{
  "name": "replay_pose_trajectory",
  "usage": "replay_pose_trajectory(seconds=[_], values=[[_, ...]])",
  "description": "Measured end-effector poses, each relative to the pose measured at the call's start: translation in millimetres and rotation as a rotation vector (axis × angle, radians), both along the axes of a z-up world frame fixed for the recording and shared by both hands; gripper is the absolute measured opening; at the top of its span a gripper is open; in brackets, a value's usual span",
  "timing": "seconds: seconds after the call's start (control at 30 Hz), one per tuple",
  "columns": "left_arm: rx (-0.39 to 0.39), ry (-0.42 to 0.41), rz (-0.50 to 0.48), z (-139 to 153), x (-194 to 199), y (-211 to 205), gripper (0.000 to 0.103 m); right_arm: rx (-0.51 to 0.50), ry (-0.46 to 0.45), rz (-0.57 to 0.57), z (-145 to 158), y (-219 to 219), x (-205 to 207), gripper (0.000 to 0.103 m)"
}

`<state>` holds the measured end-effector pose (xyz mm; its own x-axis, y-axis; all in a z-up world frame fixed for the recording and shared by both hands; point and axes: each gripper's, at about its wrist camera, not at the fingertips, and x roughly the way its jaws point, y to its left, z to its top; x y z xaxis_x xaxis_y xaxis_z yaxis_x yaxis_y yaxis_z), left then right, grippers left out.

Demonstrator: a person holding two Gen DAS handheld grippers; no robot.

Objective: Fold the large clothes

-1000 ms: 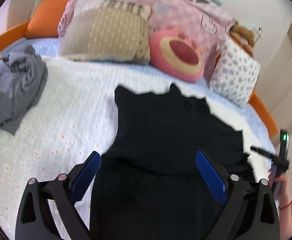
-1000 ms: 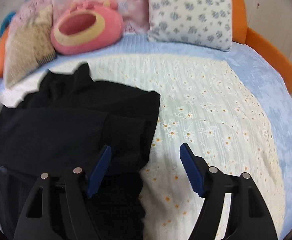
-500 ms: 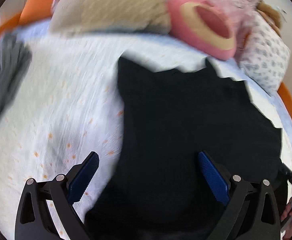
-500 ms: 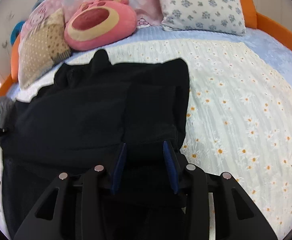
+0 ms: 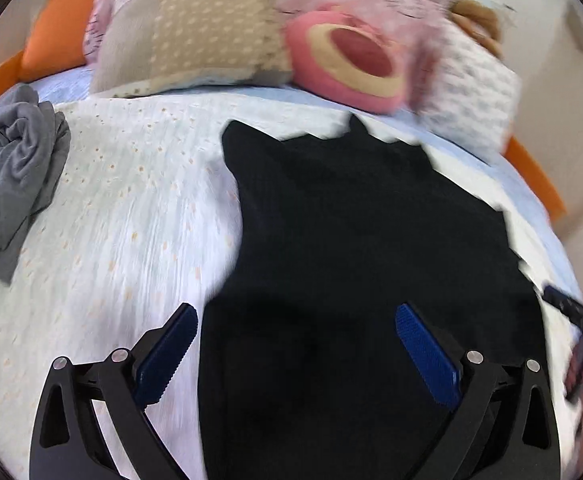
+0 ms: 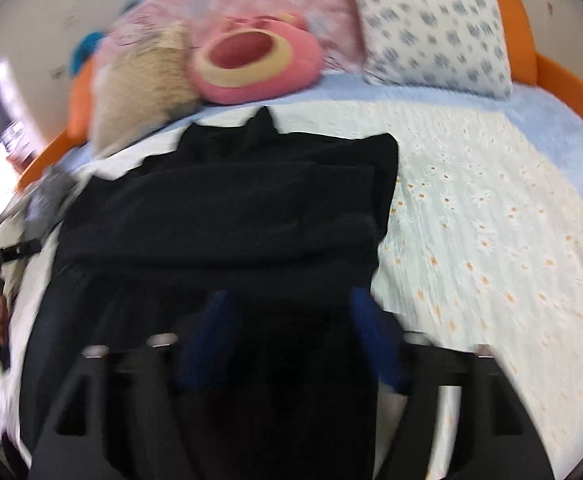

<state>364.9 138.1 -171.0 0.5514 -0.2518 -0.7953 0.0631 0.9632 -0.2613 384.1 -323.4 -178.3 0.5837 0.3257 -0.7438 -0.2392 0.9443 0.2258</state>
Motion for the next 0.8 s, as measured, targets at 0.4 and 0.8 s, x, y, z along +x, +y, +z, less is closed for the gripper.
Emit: replay_pose_trajectory(seconds=[0.4,0.8], values=[[-0.176,0.137,-0.021,-9.3,-196.5,52.3,0.101,-0.005,0.124,0.021,20.4,-26.0,-188.0,0.082],[-0.306,0.235,-0.038,-57.3,-261.5,36.4,0.101,-0.012,0.176,0.035,12.5,-33.5,-235.8,0.082]])
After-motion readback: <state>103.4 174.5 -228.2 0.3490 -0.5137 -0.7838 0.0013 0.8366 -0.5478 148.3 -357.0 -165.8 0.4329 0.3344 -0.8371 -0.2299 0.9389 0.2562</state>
